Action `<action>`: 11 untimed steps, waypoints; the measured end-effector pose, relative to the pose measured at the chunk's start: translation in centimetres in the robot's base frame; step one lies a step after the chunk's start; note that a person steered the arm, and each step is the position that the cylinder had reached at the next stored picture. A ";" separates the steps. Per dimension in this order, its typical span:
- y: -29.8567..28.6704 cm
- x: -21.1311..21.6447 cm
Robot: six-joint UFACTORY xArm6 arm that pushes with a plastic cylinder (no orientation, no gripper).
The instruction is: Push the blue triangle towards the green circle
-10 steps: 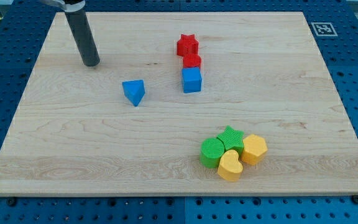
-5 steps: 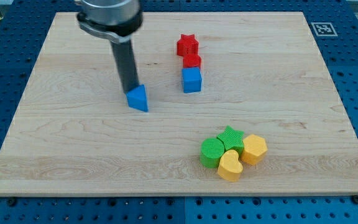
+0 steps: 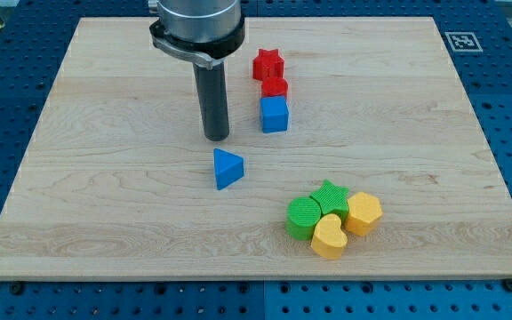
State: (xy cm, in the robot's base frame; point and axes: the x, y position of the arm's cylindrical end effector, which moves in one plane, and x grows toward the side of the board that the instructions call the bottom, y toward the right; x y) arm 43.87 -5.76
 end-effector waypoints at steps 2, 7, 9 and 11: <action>-1.4 -0.9; 1.4 3.5; 6.2 3.9; 8.0 6.2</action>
State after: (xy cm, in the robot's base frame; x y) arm 50.11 2.20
